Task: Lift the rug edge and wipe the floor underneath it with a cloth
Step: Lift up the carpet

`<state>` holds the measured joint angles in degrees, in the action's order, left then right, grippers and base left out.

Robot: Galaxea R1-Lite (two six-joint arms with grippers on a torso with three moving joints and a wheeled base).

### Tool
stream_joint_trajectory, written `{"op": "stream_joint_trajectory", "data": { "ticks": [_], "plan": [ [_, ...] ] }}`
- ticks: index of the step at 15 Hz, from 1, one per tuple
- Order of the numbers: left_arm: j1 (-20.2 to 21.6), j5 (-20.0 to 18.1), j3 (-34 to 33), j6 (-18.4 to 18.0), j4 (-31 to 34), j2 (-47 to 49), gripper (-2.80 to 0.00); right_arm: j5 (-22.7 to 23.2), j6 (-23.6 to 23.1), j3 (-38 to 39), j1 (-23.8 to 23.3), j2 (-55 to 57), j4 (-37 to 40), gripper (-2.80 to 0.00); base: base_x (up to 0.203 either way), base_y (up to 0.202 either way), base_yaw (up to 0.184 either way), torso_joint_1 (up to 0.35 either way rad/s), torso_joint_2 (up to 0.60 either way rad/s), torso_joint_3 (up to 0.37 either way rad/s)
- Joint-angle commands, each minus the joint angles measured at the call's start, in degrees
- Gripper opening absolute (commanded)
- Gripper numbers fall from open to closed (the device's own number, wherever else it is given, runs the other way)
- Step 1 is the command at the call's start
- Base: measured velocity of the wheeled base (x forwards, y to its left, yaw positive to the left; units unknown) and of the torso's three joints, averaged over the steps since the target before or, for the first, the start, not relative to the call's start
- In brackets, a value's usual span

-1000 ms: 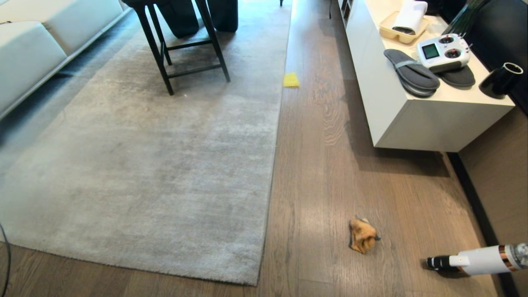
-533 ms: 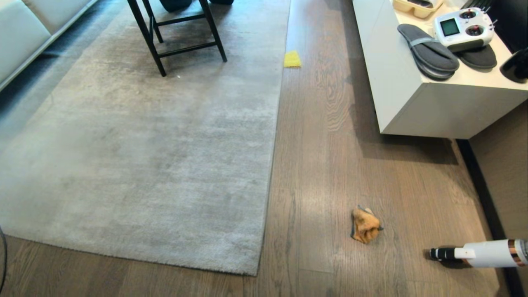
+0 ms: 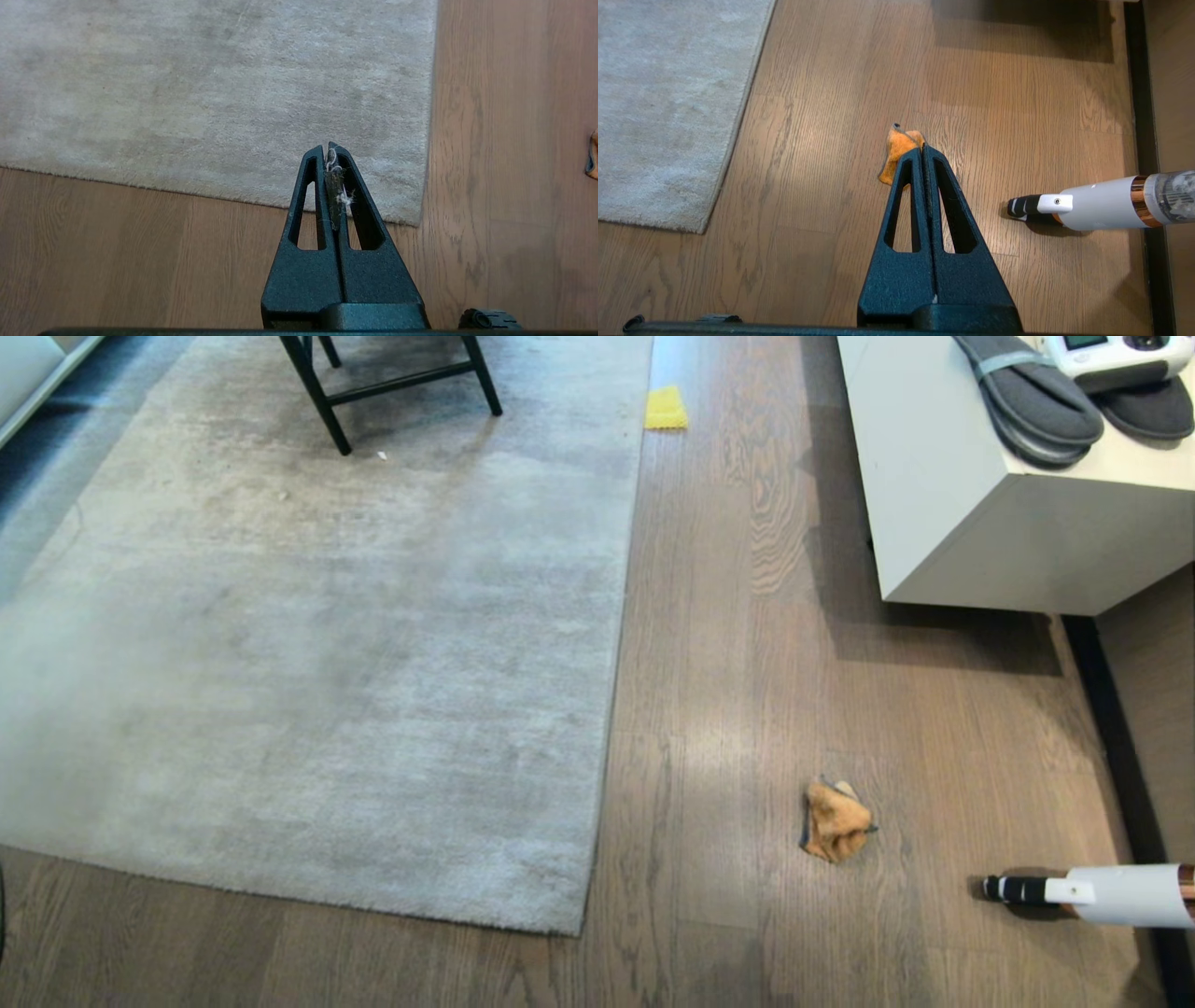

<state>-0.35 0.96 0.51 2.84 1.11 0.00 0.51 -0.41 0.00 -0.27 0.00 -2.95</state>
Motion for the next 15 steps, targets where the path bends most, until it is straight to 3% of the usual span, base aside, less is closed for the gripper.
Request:
{"op": "stream_joint_trajectory", "data": {
  "ticks": [1,15],
  "plan": [
    [0.0,0.0,-0.07,0.06,0.03,0.0,-2.8,0.02,-0.02,0.0,0.0,0.0,-0.04,-2.8,0.0,0.0,0.0,0.002,0.0,-0.203],
    [0.0,0.0,0.02,-0.03,0.05,0.18,-2.8,0.02,-0.02,0.0,0.0,0.0,-0.09,-2.8,0.0,0.0,0.0,0.002,0.0,-0.198]
  ]
}}
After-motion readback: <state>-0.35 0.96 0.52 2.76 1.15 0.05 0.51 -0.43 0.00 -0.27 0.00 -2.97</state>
